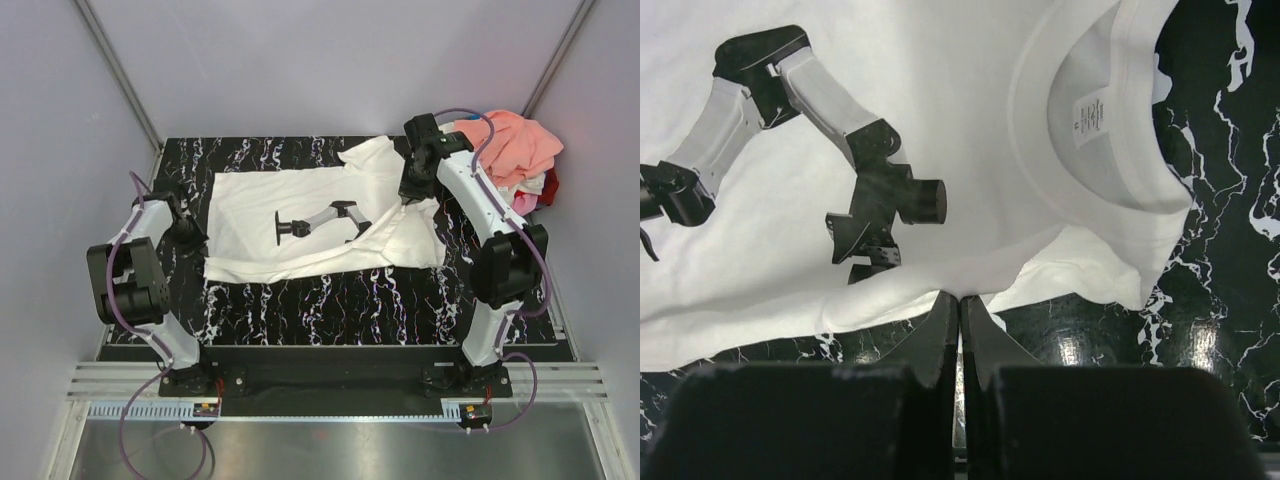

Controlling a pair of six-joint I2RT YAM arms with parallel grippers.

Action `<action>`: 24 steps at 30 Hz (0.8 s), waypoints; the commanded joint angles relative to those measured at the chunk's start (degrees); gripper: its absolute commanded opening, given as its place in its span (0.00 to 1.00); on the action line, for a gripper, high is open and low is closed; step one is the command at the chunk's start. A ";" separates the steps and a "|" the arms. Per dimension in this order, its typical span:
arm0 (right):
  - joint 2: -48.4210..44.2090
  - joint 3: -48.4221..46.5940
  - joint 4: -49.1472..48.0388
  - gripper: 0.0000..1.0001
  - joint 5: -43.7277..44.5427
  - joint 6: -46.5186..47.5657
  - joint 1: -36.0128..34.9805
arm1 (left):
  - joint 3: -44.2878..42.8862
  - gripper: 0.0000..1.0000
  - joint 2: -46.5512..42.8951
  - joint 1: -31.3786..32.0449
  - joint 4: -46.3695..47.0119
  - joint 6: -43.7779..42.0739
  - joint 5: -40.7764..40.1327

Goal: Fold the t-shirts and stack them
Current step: Fold the tshirt

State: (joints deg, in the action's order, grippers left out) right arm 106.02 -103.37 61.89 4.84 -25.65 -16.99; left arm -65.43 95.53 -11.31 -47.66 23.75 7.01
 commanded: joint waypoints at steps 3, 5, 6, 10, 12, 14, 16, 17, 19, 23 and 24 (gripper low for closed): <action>6.11 -7.98 1.92 0.00 -0.01 2.97 1.17 | -6.10 0.00 3.61 -0.11 -0.41 -1.51 -1.03; 7.88 -10.35 2.53 0.00 0.52 3.24 1.26 | -7.16 0.00 5.10 -0.03 -1.12 -1.77 -1.64; 9.54 -11.05 2.80 0.00 0.87 3.59 1.44 | -8.30 0.00 5.63 -0.03 -1.29 -1.77 -1.73; 13.42 -15.01 4.03 0.00 1.40 3.76 1.96 | -10.07 0.00 7.92 -0.03 -2.09 -1.69 -2.35; 15.35 -15.98 3.85 0.00 0.96 4.20 2.05 | -11.12 0.00 8.53 -0.03 -2.52 -1.60 -2.43; 16.76 -18.17 4.55 0.00 1.48 4.55 2.14 | -12.00 0.00 9.59 -0.03 -3.23 -1.25 -3.14; 19.13 -20.89 5.43 0.00 2.27 4.82 2.32 | -12.70 0.01 10.29 -0.11 -3.67 -1.07 -3.40; 20.01 -21.86 5.78 0.00 2.63 5.08 2.40 | -12.88 0.01 10.56 -0.03 -4.02 -0.90 -3.58; 22.82 -25.01 6.84 0.00 3.86 5.08 2.67 | -13.41 0.02 11.43 -0.11 -4.19 -0.72 -3.84; 28.44 -31.00 8.68 0.00 5.00 5.61 3.54 | -14.64 0.03 13.10 -0.73 -5.08 -0.63 -5.87; 31.07 -32.49 9.12 0.00 4.92 5.61 3.72 | -14.99 0.04 13.63 -0.64 -5.16 -0.89 -5.51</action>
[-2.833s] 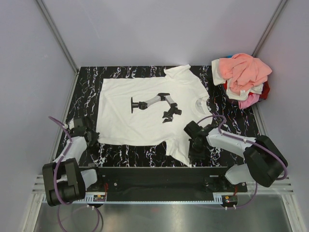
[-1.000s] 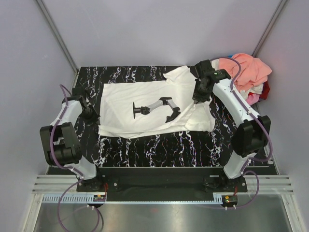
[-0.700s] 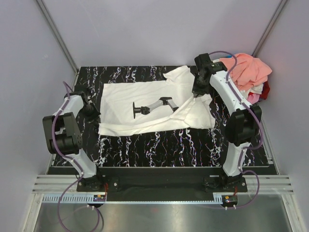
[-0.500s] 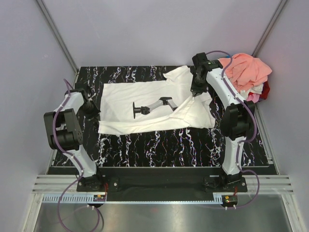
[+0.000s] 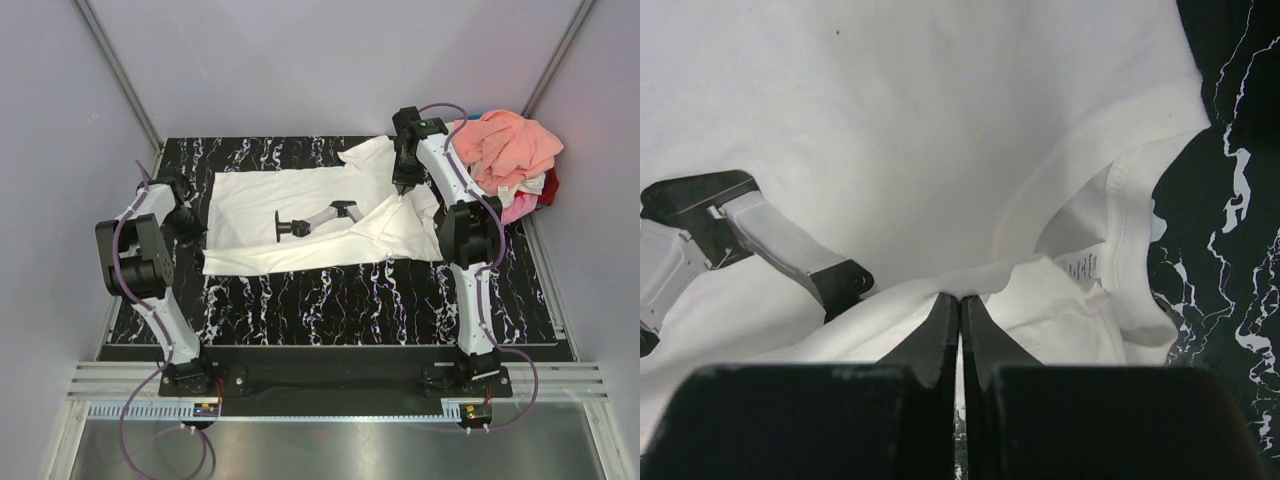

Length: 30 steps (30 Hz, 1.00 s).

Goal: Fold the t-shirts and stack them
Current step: Fold the tshirt

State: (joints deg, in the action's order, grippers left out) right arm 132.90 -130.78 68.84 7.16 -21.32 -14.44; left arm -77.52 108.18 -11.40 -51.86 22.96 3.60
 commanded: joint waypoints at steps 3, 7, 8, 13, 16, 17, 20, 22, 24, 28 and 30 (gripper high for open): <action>9.63 -11.93 3.76 0.00 1.55 1.72 2.30 | -4.83 0.10 3.96 -0.55 -1.67 -0.72 -1.58; 14.57 -21.42 4.82 0.48 -3.02 2.86 3.71 | -7.20 0.34 6.60 -0.55 -2.28 -1.34 0.18; 14.75 -22.05 4.81 0.62 -3.38 3.04 3.89 | -7.73 0.43 6.52 -0.55 -3.07 -1.51 0.27; 7.31 -16.56 3.50 0.89 2.94 2.78 4.59 | -6.52 0.78 -4.08 -0.64 -2.90 -0.38 -2.18; -4.11 -2.46 -0.52 0.91 5.40 1.02 4.68 | -0.20 0.86 -13.30 -0.73 -0.71 1.29 -2.63; -11.89 2.93 -2.72 0.91 5.06 -0.37 4.68 | 4.61 0.87 -15.78 -0.73 1.21 2.60 -2.28; -23.79 25.17 -12.74 0.92 2.26 -3.80 4.68 | 15.32 0.87 -24.75 -0.82 5.69 4.89 -0.52; -33.03 39.85 -18.20 0.89 -0.98 -5.91 5.20 | 23.58 0.87 -30.54 -0.99 9.90 6.73 1.58; -38.74 51.17 -21.80 0.86 -3.89 -7.06 8.00 | 28.19 0.86 -33.64 -1.00 12.64 7.71 3.25; -42.19 63.44 -26.11 0.72 -11.01 -7.33 13.90 | 34.36 0.82 -37.43 -1.08 16.43 10.69 6.51; -42.81 67.39 -27.87 0.68 -13.39 -6.89 14.08 | 35.85 0.81 -38.56 -1.26 17.92 12.19 7.91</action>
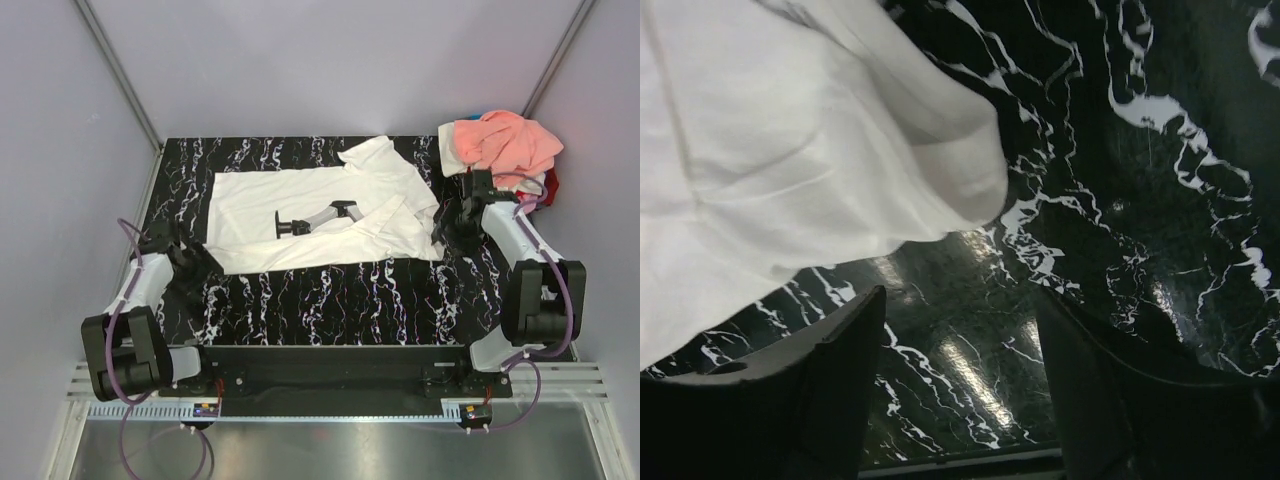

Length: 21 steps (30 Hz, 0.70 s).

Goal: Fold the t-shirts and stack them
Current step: Fold the tshirt

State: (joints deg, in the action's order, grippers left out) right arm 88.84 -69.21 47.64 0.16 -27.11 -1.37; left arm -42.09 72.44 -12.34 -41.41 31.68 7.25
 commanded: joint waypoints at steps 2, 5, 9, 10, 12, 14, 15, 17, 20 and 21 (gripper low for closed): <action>1.07 7.33 -7.55 0.67 -7.19 -1.10 2.60 | 2.08 0.81 -3.18 -0.23 9.32 5.14 4.71; 3.08 8.30 -8.61 0.67 -6.67 -0.49 2.86 | 4.02 0.80 -3.10 -0.23 11.25 6.20 3.92; 6.34 7.16 -10.19 0.67 -6.93 0.22 3.56 | 5.35 0.80 -2.31 -0.23 13.28 6.38 1.99; 7.04 6.99 -10.54 0.67 -7.19 0.13 3.74 | 5.61 0.80 -2.13 -0.32 14.15 6.55 1.72; 8.98 6.28 -11.33 0.66 -7.02 0.13 3.91 | 6.49 0.80 -1.78 -0.32 15.21 6.72 1.02; 11.25 5.93 -11.86 0.65 -6.84 0.31 4.35 | 7.10 0.80 -1.69 -0.49 16.62 6.99 0.67; 11.88 5.49 -11.95 0.62 -6.67 0.31 4.62 | 7.28 0.80 -1.34 -0.49 17.06 7.08 0.14; 13.63 4.96 -13.00 0.59 -7.45 -0.13 5.40 | 7.63 0.79 -0.99 -0.76 18.11 7.52 -0.30; 15.57 3.56 -13.18 0.52 -7.46 -0.22 5.85 | 8.07 0.77 -1.08 -0.85 19.43 8.04 -1.27; 15.92 3.29 -13.27 0.50 -7.37 -0.22 6.11 | 8.25 0.76 -1.43 -0.85 19.61 8.22 -1.88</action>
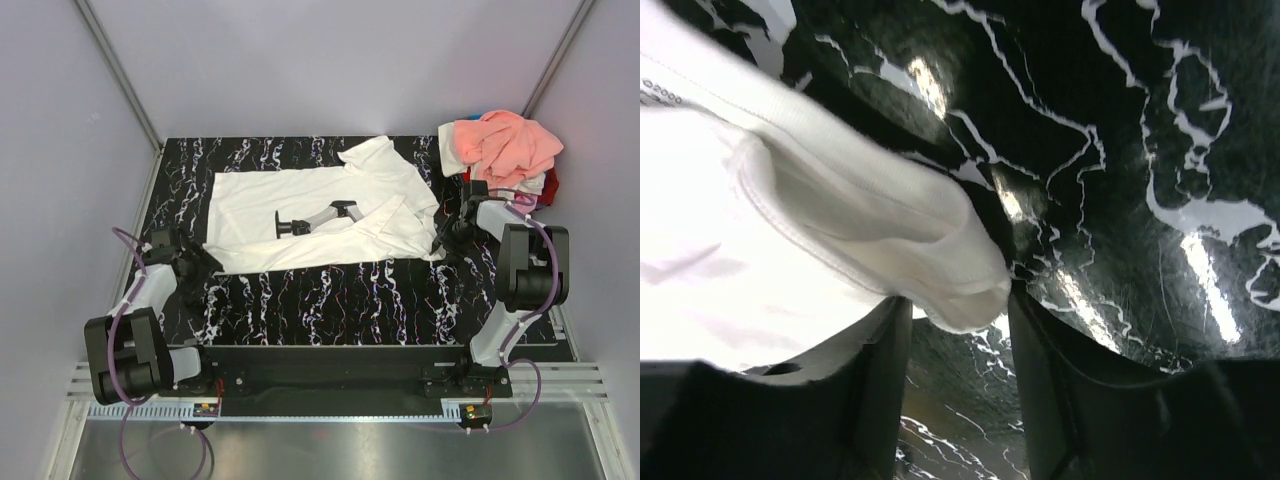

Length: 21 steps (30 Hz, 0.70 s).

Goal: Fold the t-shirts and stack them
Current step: Fold the tshirt

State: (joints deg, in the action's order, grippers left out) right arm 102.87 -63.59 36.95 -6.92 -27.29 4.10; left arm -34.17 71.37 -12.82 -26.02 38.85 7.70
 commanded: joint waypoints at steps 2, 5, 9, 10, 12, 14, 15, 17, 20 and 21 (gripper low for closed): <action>3.03 -2.94 -2.67 0.42 -0.46 -0.22 0.82 | 0.60 0.75 -0.71 -0.36 5.10 1.23 -2.87; 4.00 -3.64 -3.02 0.33 -0.90 -0.13 0.82 | 0.95 0.74 -1.06 -0.36 6.33 1.49 -4.01; 4.88 -3.03 -4.08 0.19 -1.87 -0.14 0.82 | 0.69 0.71 0.17 -0.37 7.82 1.58 -4.89; 5.23 -2.94 -4.17 0.17 -2.22 -0.22 0.82 | 0.77 0.71 0.60 -0.36 8.87 1.67 -4.63; 5.50 -2.76 -4.25 0.13 -2.40 -0.31 0.82 | 0.77 0.69 1.75 -0.36 9.67 2.02 -4.19; 5.59 -2.50 -4.52 0.10 -2.66 -0.22 0.82 | 0.95 0.66 2.71 -0.36 11.16 2.46 -3.75; 5.59 -2.50 -4.69 0.09 -2.66 -0.22 0.82 | 1.04 0.63 2.98 -0.36 12.04 2.63 -3.75; 5.68 -2.41 -4.69 0.08 -3.01 -0.13 0.82 | 1.04 0.59 4.03 -0.36 12.83 2.81 -3.40; 5.59 -2.41 -4.52 0.04 -3.01 -0.05 0.82 | 0.77 0.54 5.61 -0.28 14.06 3.34 -3.31; 5.59 -2.41 -4.52 0.04 -3.01 -0.05 0.91 | 0.60 0.52 5.88 -0.28 14.68 3.42 -3.40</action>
State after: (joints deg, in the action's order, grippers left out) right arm 106.41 -66.22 34.15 -10.87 -27.68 4.93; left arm -33.30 75.70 -12.88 -15.38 41.60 5.17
